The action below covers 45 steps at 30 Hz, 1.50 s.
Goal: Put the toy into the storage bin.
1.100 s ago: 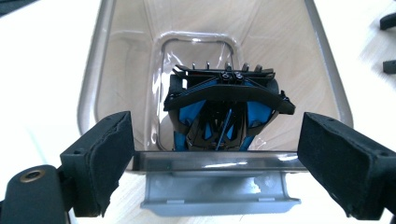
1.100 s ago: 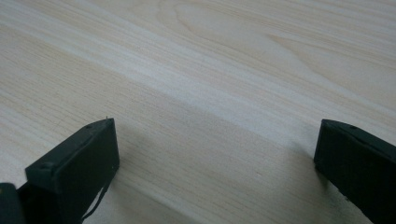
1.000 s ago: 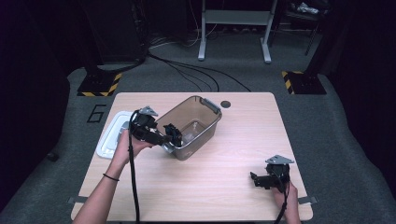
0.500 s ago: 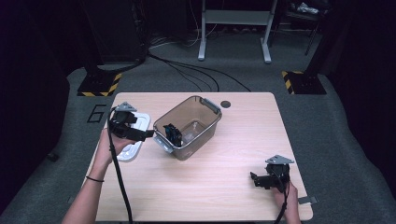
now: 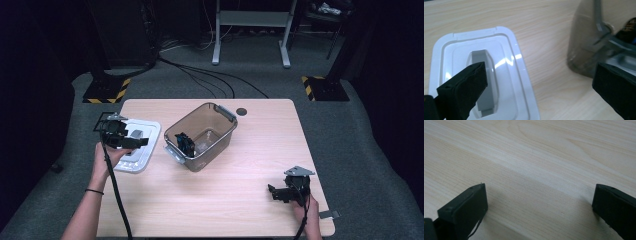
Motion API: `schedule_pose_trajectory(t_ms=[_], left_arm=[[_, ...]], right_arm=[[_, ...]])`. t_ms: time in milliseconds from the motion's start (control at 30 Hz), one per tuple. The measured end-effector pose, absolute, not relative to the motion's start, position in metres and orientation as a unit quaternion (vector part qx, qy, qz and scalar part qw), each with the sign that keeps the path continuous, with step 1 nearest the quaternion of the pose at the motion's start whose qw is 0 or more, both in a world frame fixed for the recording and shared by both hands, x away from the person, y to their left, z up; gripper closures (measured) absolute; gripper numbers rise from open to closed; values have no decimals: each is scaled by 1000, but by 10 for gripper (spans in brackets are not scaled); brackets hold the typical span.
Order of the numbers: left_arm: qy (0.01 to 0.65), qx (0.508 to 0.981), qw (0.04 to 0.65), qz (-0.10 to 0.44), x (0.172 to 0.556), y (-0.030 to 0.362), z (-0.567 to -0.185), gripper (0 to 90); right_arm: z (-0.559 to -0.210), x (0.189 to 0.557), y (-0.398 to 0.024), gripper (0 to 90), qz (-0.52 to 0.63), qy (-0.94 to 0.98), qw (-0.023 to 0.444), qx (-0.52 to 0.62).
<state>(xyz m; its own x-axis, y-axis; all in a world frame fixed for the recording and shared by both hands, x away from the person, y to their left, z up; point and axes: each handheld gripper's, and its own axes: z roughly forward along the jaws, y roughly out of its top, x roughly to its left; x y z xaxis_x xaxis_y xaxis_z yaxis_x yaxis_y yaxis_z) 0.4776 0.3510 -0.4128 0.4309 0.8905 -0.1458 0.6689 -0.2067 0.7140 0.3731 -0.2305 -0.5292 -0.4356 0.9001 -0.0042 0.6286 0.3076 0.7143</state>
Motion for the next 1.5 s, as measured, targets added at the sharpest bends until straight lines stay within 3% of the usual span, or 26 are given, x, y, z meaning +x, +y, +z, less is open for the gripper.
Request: schedule_pose_trajectory(t_ms=[267,333,400,600,800,967,1500], left_arm=[[551,741,349,159,497,372,-448,14],[559,736,343,167,502,376,-456,60],[562,736,334,174,506,381,-463,161],[576,731,317,184,515,385,-478,227],[577,734,301,196,518,386,-493,426],[576,730,311,197,517,387,-503,661],[571,728,323,200,509,390,-490,675]], right_arm=[[-529,373,-230,0,327,781,207,489],[-529,373,-230,0,328,781,206,489],[-529,373,-231,0,327,782,207,489],[-529,373,-231,0,327,782,207,489],[-529,373,-230,0,328,782,207,489],[-529,373,-230,0,327,781,207,489],[-529,373,-230,0,328,781,208,489]])
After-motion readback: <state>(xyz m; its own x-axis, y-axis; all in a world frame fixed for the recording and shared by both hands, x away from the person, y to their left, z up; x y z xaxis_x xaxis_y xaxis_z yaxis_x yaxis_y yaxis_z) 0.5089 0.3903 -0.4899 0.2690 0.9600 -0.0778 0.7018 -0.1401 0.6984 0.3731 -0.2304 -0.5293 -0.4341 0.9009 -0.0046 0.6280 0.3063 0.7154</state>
